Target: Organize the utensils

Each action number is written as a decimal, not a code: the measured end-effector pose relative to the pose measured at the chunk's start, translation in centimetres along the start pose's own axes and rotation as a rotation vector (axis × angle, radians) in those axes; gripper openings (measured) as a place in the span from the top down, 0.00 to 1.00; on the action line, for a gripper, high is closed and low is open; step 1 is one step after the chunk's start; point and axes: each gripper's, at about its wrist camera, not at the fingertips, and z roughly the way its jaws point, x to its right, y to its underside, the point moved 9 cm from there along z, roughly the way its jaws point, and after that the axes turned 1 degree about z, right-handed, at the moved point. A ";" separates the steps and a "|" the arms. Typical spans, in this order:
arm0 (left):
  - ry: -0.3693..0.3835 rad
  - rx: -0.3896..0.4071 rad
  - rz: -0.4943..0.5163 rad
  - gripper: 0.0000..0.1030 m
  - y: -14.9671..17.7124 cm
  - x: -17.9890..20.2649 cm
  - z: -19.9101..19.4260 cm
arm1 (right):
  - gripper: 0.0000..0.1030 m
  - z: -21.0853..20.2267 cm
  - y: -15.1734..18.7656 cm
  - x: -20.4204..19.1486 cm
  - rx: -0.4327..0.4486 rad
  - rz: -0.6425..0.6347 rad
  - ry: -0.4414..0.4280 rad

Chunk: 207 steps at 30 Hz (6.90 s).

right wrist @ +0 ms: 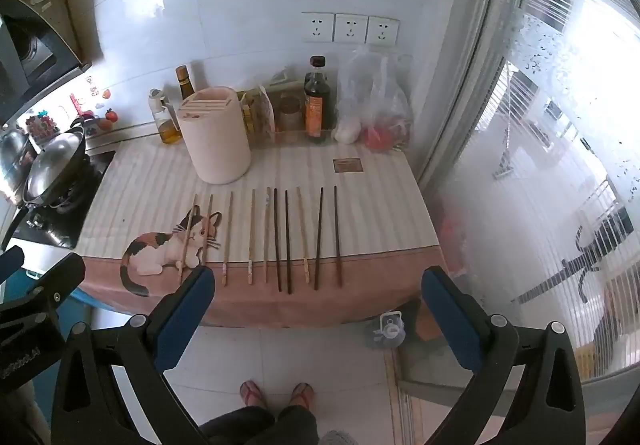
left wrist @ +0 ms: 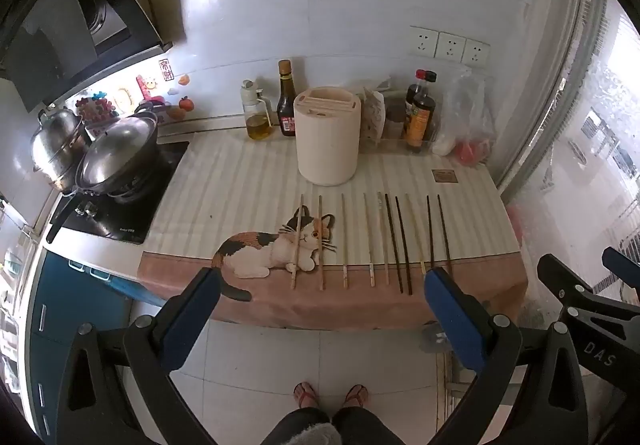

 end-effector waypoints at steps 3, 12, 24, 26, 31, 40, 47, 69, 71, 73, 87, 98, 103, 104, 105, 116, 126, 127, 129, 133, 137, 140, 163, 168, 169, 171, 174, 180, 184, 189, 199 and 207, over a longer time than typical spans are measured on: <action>-0.006 -0.003 -0.001 0.00 -0.1 0.3 0.1 | 0.00 -0.2 -0.2 0.1 0.015 -0.005 0.012; -0.012 -0.003 0.010 0.00 -1.0 1.0 -0.6 | 0.00 -0.7 -0.6 0.2 0.034 0.003 0.013; -0.008 0.004 0.006 0.00 -1.3 0.6 -1.0 | 0.00 -0.5 -0.9 0.1 0.039 0.002 0.010; -0.005 0.005 0.006 0.00 -1.4 0.6 -0.9 | 0.00 -0.5 -1.0 0.0 0.041 -0.001 0.012; 0.001 0.006 0.007 0.00 -1.8 0.5 -0.9 | 0.00 -0.7 -1.2 -0.1 0.051 -0.001 0.011; 0.005 0.026 0.006 0.00 -1.8 0.6 -0.9 | 0.00 -1.0 -1.6 -0.1 0.057 0.001 0.015; 0.004 0.030 0.007 0.00 -1.7 0.5 -0.9 | 0.00 -1.1 -1.7 -0.1 0.058 0.002 0.013; 0.008 0.035 0.007 0.00 -1.5 0.2 -1.0 | 0.00 -1.4 -1.8 -0.4 0.058 -0.003 0.011; 0.007 0.033 0.007 0.00 -1.5 0.2 -1.0 | 0.00 -1.5 -1.9 -0.4 0.059 -0.002 0.011; 0.009 0.032 0.007 0.00 -1.6 0.2 -1.0 | 0.00 -1.5 -1.9 -0.4 0.060 -0.002 0.011; 0.011 0.035 0.004 0.00 -1.6 0.5 -0.5 | 0.00 -1.4 -2.0 -0.5 0.057 -0.002 0.010; -0.049 0.100 -0.027 0.00 -3.3 0.0 1.0 | 0.00 0.7 -2.7 -0.2 0.072 0.046 -0.061; -0.100 0.118 -0.062 0.00 -4.3 -0.6 4.1 | 0.00 4.7 -3.5 0.2 0.065 0.052 -0.097; -0.114 0.117 -0.063 0.00 -4.4 -0.8 4.8 | 0.00 5.9 -3.6 0.2 0.047 0.055 -0.102; -0.130 0.111 -0.064 0.00 -4.6 -1.0 5.7 | 0.00 7.1 -3.5 0.1 0.026 0.054 -0.116; -0.212 -0.141 -0.037 0.00 -4.1 -5.3 20.7 | 0.33 22.1 -2.2 -2.7 -0.193 0.044 -0.164; -0.083 -0.434 -0.016 0.24 -1.0 -6.8 35.2 | 0.42 33.1 -1.2 -3.7 -0.387 0.139 -0.121; -0.069 -0.454 -0.010 0.26 -0.8 -6.7 36.2 | 0.43 34.3 -1.1 -3.6 -0.408 0.147 -0.106; -0.042 -0.496 0.005 0.28 0.0 -6.3 38.1 | 0.44 36.0 -1.0 -3.3 -0.436 0.156 -0.083; -0.018 -0.550 0.032 0.32 1.3 -5.7 40.7 | 0.44 38.6 -0.6 -2.8 -0.478 0.172 -0.046; -0.015 -0.598 0.053 0.58 2.6 -5.3 41.7 | 0.44 41.2 -0.2 -2.8 -0.524 0.143 -0.020; -0.027 -0.605 0.069 0.83 3.1 -5.2 42.1 | 0.46 43.0 -0.2 -2.5 -0.551 0.111 -0.007; 0.039 -0.650 -0.133 0.92 1.6 -8.8 45.4 | 0.93 49.4 -2.6 -0.3 -0.678 0.072 -0.122; -0.005 -0.642 -0.057 0.89 1.7 -7.1 46.3 | 0.93 50.2 -3.1 -1.2 -0.693 0.029 -0.121; -0.015 -0.638 -0.047 0.89 1.8 -6.3 46.5 | 0.93 50.3 -3.2 -1.3 -0.697 0.011 -0.118; -0.029 -0.630 -0.038 0.92 2.1 -5.3 46.9 | 0.93 50.4 -3.1 -2.0 -0.700 -0.015 -0.106; -0.086 -0.610 -0.023 0.96 2.3 -3.3 46.6 | 0.93 50.5 -3.1 -2.6 -0.697 -0.047 -0.093; -0.063 -0.623 -0.056 0.96 3.8 -2.2 46.2 | 0.93 49.1 -1.1 -2.7 -0.740 -0.132 -0.102; -0.061 -0.621 -0.052 0.95 4.4 -2.1 46.6 | 0.93 48.6 -0.8 -3.0 -0.708 -0.174 -0.081; -0.078 -0.600 -0.003 0.95 3.7 -3.1 45.9 | 0.92 48.2 -0.3 -4.7 -0.668 -0.189 -0.037; -0.123 -0.523 -0.009 0.96 -0.3 -1.7 43.4 | 0.93 45.8 1.3 -5.7 -0.600 -0.152 -0.109; -0.070 -0.422 -0.006 0.96 -4.0 -0.4 38.9 | 0.94 41.4 -1.0 -6.9 -0.500 -0.071 -0.259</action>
